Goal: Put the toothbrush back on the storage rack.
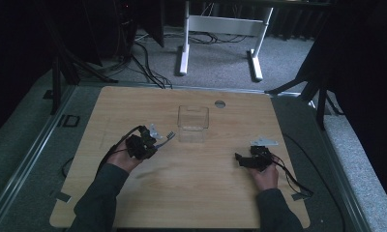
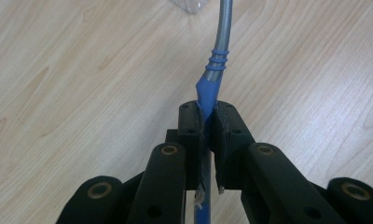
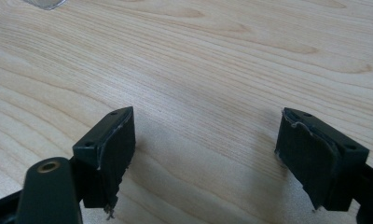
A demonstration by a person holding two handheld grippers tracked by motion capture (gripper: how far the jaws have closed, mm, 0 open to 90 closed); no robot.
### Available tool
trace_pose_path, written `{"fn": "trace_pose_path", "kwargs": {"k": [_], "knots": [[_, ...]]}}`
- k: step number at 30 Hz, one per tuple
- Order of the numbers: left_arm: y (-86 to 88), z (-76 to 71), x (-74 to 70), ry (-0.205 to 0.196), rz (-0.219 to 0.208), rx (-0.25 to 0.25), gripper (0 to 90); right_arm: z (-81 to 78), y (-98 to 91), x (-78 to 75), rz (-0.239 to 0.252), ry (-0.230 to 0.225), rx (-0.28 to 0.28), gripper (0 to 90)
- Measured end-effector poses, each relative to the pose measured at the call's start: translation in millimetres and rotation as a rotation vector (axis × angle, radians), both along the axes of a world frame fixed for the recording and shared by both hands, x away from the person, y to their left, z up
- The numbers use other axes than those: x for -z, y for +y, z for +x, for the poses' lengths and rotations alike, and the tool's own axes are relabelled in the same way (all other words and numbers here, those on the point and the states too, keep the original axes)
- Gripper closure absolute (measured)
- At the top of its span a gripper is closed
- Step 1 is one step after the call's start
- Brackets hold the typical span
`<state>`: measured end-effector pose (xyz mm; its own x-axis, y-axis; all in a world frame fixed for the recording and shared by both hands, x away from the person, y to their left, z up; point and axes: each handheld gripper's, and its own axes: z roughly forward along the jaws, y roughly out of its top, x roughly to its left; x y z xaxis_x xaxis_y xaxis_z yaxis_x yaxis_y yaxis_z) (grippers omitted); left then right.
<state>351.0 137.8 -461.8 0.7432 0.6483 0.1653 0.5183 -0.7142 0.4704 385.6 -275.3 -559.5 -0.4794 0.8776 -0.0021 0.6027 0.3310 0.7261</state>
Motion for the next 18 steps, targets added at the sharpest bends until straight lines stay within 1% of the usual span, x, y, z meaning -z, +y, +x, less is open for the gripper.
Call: {"fn": "trace_pose_path", "kwargs": {"k": [8, 11, 15, 18], "knots": [[2.6, 1.7, -2.5, -0.014, -0.03, -0.018, 82.3, 0.0, 0.0, 0.0, 0.0, 0.0, 0.0, 19.3], [2.8, 2.0, -3.1, -0.018, -0.032, -0.02, 82.3, 0.0, 0.0, 0.0, 0.0, 0.0, 0.0, 19.3], [2.3, 2.6, -3.9, -0.025, -0.045, -0.027, 82.3, 0.0, 0.0, 0.0, 0.0, 0.0, 0.0, 19.3], [1.9, 2.8, -4.7, -0.038, -0.052, -0.03, 82.3, 0.0, 0.0, 0.0, 0.0, 0.0, 0.0, 19.3]]}}
